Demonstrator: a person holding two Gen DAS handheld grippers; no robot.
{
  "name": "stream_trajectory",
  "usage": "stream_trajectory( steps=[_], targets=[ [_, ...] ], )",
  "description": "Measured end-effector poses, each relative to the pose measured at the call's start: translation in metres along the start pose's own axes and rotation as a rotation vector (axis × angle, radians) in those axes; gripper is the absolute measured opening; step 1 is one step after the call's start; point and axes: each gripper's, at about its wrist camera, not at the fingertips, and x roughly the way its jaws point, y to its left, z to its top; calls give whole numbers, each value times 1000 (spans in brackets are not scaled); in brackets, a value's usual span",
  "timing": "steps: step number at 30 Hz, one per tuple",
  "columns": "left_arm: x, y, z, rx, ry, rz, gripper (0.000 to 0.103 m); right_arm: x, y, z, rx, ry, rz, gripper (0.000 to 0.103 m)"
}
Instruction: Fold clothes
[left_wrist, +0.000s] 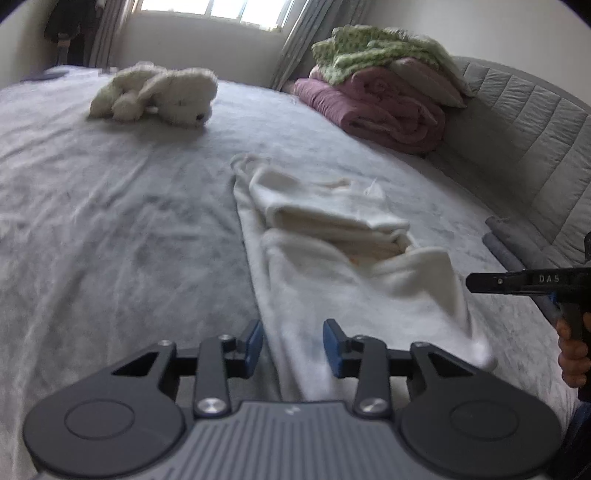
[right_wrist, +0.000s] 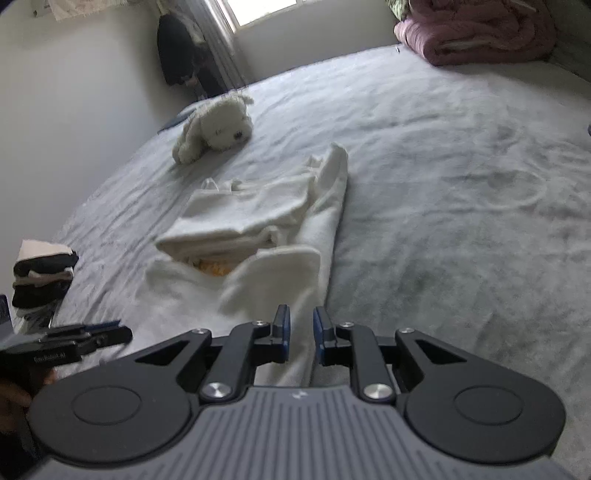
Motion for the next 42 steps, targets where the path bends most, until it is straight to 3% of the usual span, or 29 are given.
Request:
stream_trajectory(
  steps=[4,15,23,32,36,42],
  targets=[
    [5,-4,13,2,-44,0,37,14,8,13,-17,-33,10,20],
    [31,-4,15,3,14,56,35,54,-2,12,14,27,-83,15],
    [9,-5,17,-17,-15,16,30,27,15,12,2,-24,-27,20],
    [-18,-8,-8,6,17,-29,28,8,38,-12,-86,33,39,20],
    [-26,0,-19,-32,50,-42,28,10,40,-17,-104,62,29,20],
    [-20,-3,-27,-5,80,-21,28,17,47,-25,-129,100,-7,20]
  ],
)
